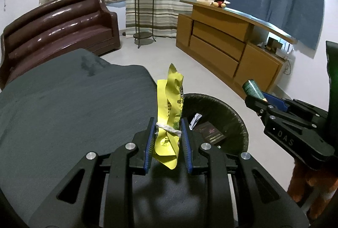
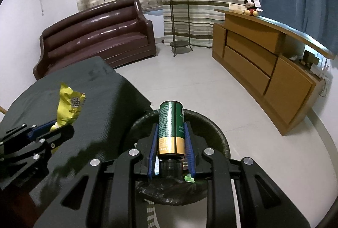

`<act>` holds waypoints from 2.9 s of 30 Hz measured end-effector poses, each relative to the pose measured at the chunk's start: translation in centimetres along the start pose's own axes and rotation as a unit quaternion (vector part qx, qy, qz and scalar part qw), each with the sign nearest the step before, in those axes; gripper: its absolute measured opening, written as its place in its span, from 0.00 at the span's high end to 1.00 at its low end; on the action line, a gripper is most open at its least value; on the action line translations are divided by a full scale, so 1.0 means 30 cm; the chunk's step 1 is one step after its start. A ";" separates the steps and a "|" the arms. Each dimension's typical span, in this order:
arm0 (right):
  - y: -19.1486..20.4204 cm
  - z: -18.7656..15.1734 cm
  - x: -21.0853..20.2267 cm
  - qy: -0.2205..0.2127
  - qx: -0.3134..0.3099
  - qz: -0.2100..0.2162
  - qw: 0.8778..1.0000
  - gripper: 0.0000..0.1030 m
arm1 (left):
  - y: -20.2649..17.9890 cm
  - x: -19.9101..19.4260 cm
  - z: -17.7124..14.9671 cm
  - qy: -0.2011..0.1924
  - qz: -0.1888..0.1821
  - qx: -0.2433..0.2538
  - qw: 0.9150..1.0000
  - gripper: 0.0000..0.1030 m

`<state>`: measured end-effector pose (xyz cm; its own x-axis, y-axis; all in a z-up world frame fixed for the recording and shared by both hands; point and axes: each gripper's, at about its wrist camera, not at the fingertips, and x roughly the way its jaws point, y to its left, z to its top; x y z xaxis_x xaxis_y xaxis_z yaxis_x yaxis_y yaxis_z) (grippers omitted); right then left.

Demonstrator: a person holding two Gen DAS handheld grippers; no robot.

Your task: Collect trash

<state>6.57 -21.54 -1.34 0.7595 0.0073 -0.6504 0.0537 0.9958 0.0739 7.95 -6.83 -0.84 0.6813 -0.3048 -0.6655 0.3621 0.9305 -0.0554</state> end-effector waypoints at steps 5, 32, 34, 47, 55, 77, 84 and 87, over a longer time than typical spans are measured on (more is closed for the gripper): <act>-0.014 0.006 0.018 -0.001 0.006 0.001 1.000 0.76 | -0.030 0.041 0.022 0.002 -0.002 0.007 1.000 0.77; -0.070 0.018 0.074 0.000 0.044 0.000 0.999 0.56 | -0.106 0.161 0.055 0.025 0.015 0.020 0.999 0.50; -0.068 0.018 0.070 -0.002 0.046 -0.002 0.999 0.52 | -0.105 0.156 0.053 0.023 0.015 0.017 0.999 0.49; -0.069 0.001 -0.011 -0.017 0.044 -0.025 0.999 0.39 | -0.060 0.063 0.025 0.003 0.027 0.006 1.000 0.33; -0.026 -0.030 -0.070 -0.022 0.034 -0.032 0.999 0.38 | -0.034 -0.020 -0.001 -0.011 0.033 -0.005 0.999 0.29; 0.063 -0.070 -0.225 -0.047 -0.004 -0.027 0.999 0.24 | 0.006 -0.240 -0.065 -0.051 0.058 -0.014 0.997 0.14; 0.067 -0.076 -0.253 -0.060 -0.001 -0.032 0.998 0.22 | 0.013 -0.276 -0.074 -0.059 0.063 -0.017 0.996 0.12; 0.066 -0.075 -0.265 -0.065 0.004 -0.032 0.997 0.22 | 0.015 -0.292 -0.073 -0.064 0.063 -0.018 0.996 0.12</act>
<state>-0.80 -19.43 2.28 0.8324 -0.0695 -0.5498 0.1097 0.9931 0.0405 0.77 -3.30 3.34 0.7968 -0.2060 -0.5681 0.2467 0.9691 -0.0054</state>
